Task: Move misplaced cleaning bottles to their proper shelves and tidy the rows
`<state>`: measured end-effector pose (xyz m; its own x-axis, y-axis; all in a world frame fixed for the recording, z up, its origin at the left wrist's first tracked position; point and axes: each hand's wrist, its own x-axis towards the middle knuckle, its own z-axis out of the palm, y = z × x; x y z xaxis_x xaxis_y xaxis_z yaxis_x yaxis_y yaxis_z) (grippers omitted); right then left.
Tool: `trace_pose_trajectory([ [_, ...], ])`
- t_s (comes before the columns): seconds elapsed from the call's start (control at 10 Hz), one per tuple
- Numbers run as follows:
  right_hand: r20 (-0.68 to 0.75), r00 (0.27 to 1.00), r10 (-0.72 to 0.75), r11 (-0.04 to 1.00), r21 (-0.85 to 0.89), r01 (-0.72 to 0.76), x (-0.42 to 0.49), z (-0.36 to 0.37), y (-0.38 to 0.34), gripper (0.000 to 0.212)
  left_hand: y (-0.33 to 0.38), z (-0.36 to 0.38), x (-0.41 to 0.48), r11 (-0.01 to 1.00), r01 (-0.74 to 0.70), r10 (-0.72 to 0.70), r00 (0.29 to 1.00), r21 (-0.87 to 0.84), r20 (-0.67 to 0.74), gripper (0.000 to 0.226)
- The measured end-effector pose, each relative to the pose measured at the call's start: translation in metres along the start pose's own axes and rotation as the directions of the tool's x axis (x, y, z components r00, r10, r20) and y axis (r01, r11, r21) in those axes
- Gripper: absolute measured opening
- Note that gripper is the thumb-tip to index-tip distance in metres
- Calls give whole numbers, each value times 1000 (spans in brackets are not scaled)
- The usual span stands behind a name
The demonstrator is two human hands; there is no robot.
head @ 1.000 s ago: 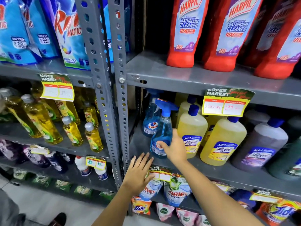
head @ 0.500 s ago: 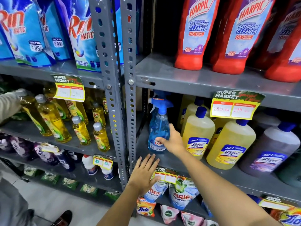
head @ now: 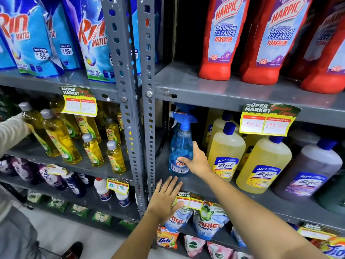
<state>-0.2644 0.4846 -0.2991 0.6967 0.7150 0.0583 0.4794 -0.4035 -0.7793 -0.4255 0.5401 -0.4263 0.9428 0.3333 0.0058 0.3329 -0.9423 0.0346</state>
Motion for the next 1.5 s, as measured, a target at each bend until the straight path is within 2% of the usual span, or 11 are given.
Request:
trace_pose_trajectory([
  [0.6, -23, 1000, 12, 999, -30, -13, -1, 9, -7, 54, 1, 1, 1, 1000, -5, 5, 1000, 26, 6, 69],
  [0.9, -21, 1000, -1, 996, -87, -1, -2, 12, -11, 58, 3, -4, -1, 999, -16, 18, 998, 44, -60, 70],
  [1.3, -26, 1000, -14, 994, -111, 11, -1, 10, -9, 68, 0, -1, -2, 1000, -13, 13, 1000, 14, -14, 69],
  [1.5, -28, 1000, -7, 995, -101, 4, 0, 12, -7, 70, 0, 5, 0, 1000, -20, 21, 998, 23, -58, 69],
])
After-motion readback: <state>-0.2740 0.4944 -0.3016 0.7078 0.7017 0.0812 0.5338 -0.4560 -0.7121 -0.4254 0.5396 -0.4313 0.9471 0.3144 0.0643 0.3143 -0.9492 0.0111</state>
